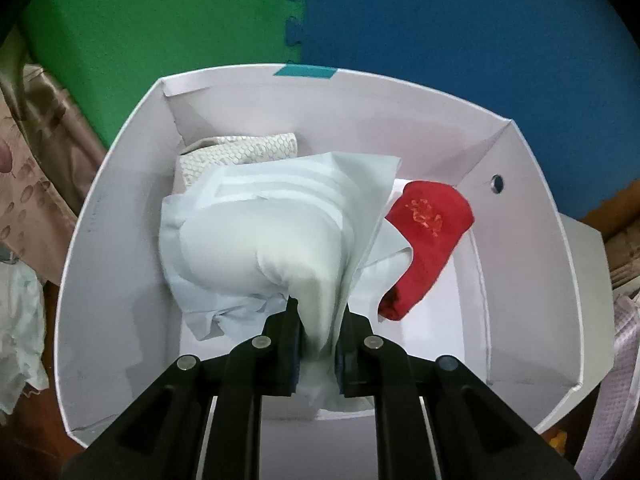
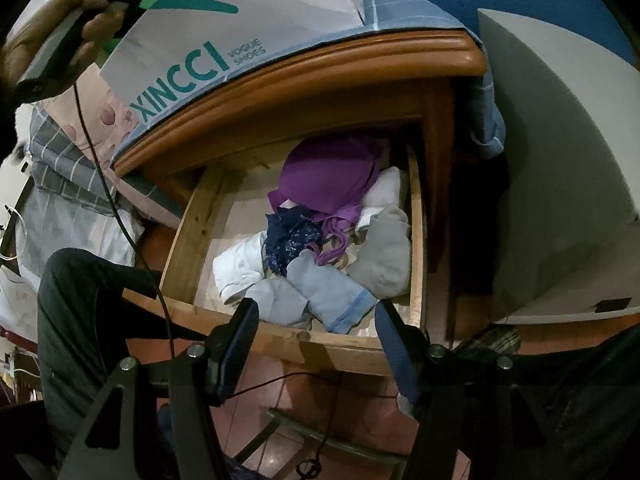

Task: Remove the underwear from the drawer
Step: 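Lower the white underwear into the box and open the left gripper, then withdraw the left tool from the box toward the drawer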

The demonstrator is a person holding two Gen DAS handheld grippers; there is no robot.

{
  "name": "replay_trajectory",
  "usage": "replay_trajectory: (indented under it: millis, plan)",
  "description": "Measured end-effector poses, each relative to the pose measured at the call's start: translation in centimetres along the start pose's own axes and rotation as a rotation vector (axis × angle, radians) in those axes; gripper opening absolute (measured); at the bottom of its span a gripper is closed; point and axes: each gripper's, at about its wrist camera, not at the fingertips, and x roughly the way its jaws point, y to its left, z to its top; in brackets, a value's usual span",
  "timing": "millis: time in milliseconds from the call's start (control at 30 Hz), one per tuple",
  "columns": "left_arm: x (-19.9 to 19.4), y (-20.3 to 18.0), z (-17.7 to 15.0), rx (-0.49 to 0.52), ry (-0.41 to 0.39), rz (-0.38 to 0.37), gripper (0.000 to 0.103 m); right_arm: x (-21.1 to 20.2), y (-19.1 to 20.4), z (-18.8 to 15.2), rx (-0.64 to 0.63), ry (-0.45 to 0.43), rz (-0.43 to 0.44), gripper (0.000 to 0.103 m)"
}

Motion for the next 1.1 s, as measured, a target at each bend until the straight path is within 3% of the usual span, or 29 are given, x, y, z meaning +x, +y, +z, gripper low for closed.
replay_trajectory:
  millis: [267,333,400,433,600,733,800,900,1100]
  plan:
    - [1.4,-0.6,-0.2,0.002,0.009,0.007,0.017,0.1,-0.4,-0.1,0.02,0.004,0.007,0.062]
    - [1.5,-0.7,-0.3,0.003,0.009,0.005,0.025,0.1,-0.5,-0.1,0.015,0.007,0.005,0.062]
    - [1.6,-0.1,0.2,0.001,0.001,-0.001,0.046,0.0,-0.5,-0.1,0.009,0.01,-0.001,0.062]
    - [1.5,0.1,0.1,-0.003,-0.01,-0.005,0.052,0.0,-0.5,-0.2,0.008,0.01,-0.004,0.062]
    - [-2.2,1.2,-1.0,0.001,-0.164,-0.072,0.07,-0.3,-0.4,-0.4,0.01,-0.002,-0.021,0.062]
    - [-8.6,3.1,-3.5,0.07,-0.406,-0.098,0.085,-0.3,-0.3,-0.4,0.01,0.001,-0.041,0.062]
    - [-11.5,4.5,-5.3,0.085,-0.508,-0.132,0.102,-0.1,-0.1,-0.3,0.006,0.011,-0.052,0.062]
    - [-14.4,6.8,-8.2,0.11,-0.638,-0.169,0.102,0.7,0.4,-0.1,-0.011,0.051,-0.07,0.062]
    - [-15.2,12.0,-14.5,0.145,-0.74,-0.179,0.103,3.0,3.5,1.0,-0.174,0.137,-0.116,0.062]
